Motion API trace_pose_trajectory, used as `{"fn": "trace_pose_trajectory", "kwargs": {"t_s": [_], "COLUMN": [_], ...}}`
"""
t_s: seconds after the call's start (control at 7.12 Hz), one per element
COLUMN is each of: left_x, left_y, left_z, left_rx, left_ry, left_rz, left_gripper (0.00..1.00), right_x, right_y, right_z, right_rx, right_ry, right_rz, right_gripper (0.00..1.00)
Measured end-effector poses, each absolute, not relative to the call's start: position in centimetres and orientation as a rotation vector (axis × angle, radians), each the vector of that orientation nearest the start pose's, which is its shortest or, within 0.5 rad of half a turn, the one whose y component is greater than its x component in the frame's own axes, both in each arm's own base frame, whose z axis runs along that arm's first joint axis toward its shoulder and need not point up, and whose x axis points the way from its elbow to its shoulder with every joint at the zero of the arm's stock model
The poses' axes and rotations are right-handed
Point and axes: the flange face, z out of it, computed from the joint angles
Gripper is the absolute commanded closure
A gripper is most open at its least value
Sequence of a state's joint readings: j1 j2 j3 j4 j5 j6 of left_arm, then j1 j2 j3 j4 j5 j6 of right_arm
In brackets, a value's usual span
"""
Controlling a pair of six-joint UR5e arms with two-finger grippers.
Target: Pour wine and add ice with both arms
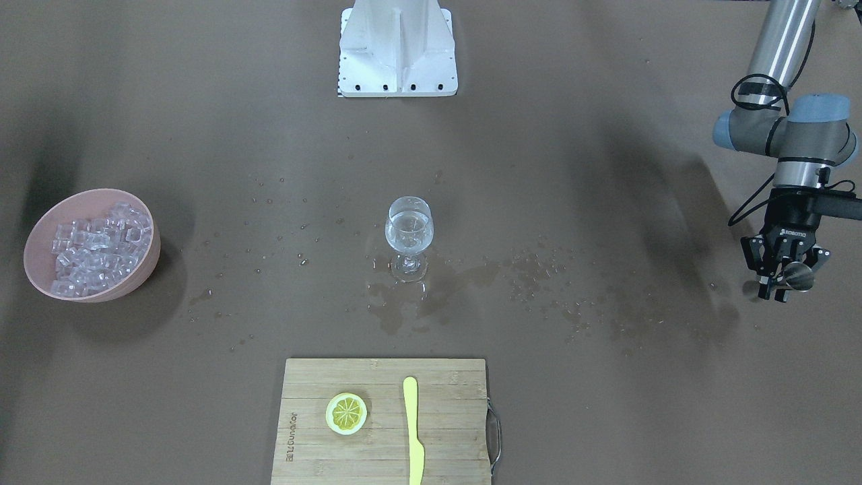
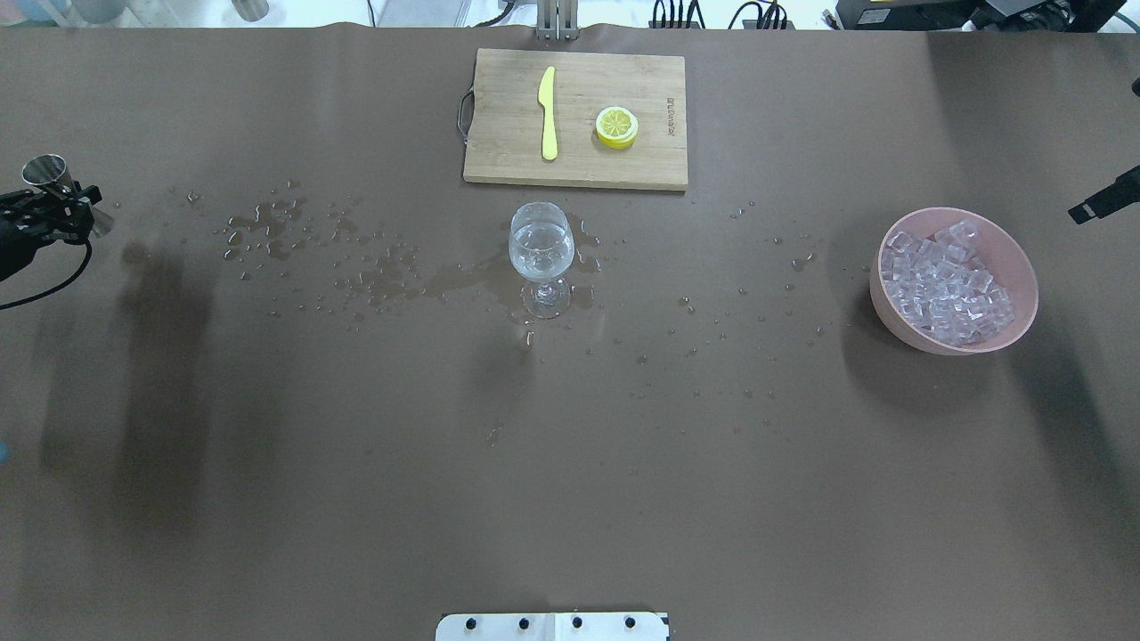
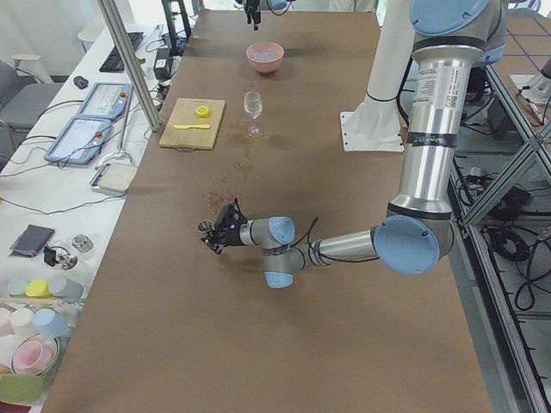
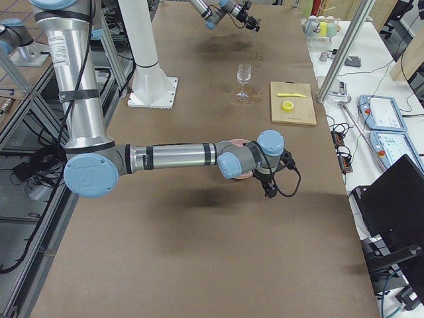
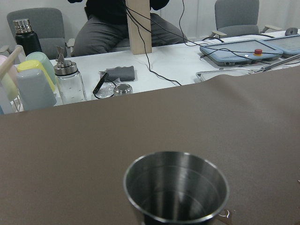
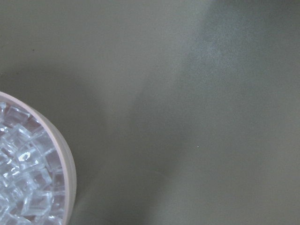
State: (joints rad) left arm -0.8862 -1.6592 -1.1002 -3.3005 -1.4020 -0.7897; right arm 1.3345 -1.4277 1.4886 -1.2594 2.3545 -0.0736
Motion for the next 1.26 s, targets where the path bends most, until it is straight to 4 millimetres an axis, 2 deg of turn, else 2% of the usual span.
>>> {"fn": "trace_pose_trajectory", "kwargs": {"t_s": [0.14, 0.42, 0.7, 0.98, 1.12, 1.26], "left_x": [21.3, 21.4, 21.8, 22.3, 22.6, 22.7], "left_y": [-49.7, -49.6, -49.4, -49.1, -49.0, -48.9], "left_z": [65.8, 66.2, 66.3, 66.5, 66.8, 66.9], "left_rx": [1.088, 1.079, 1.074, 1.065, 1.060, 1.057], "left_ry": [0.801, 0.798, 0.801, 0.803, 0.802, 0.801], "left_rz": [-0.212, -0.216, -0.212, -0.203, -0.197, -0.193], "left_gripper": [0.96, 0.94, 0.86, 0.63, 0.42, 0.14], "right_x": [-7.3, -7.6, -7.7, -7.8, -7.8, -7.8], "right_y": [-57.0, -57.0, -56.9, -56.9, -56.9, -56.9], "right_z": [58.9, 58.9, 58.9, 58.9, 58.9, 58.8], "right_rx": [0.290, 0.289, 0.288, 0.287, 0.288, 0.289], "right_ry": [-0.807, -0.807, -0.807, -0.807, -0.807, -0.808], "right_rz": [-0.438, -0.442, -0.445, -0.446, -0.447, -0.447], "right_gripper": [0.00, 0.00, 0.00, 0.00, 0.00, 0.00]}}
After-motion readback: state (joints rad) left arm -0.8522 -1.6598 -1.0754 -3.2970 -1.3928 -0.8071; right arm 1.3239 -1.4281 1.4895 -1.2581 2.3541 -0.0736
